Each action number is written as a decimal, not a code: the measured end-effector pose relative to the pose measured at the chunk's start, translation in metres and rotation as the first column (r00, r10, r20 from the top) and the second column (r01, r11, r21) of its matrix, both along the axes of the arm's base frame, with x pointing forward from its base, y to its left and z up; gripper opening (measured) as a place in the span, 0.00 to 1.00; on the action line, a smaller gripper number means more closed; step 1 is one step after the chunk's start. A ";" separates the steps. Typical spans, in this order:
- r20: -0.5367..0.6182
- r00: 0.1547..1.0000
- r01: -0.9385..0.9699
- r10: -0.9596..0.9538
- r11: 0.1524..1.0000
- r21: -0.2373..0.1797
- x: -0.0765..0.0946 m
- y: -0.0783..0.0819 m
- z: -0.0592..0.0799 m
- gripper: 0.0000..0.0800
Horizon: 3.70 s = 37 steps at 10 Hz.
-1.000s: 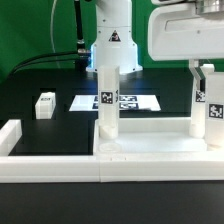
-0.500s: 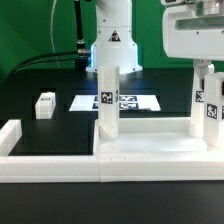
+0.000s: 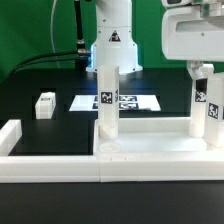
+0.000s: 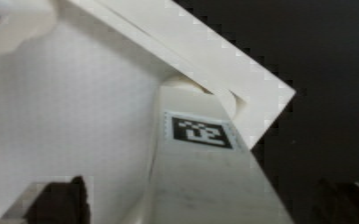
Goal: Assemble desk
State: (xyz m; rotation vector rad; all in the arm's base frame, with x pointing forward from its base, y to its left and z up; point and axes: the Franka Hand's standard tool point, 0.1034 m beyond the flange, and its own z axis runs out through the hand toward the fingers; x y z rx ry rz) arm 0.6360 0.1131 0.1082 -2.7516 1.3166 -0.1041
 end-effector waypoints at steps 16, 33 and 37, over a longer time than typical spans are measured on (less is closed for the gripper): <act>-0.062 0.455 -0.885 0.889 0.442 -0.148 0.003 -0.005 0.001 0.37; -0.024 0.898 0.440 -0.440 0.897 0.034 0.001 -0.007 -0.003 0.36; -0.033 0.876 0.482 -0.481 0.875 0.044 0.001 -0.008 -0.004 0.63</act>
Offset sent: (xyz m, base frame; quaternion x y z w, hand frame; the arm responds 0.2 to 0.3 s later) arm 0.0056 0.0075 0.0041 -0.0062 0.0055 -0.2663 0.9638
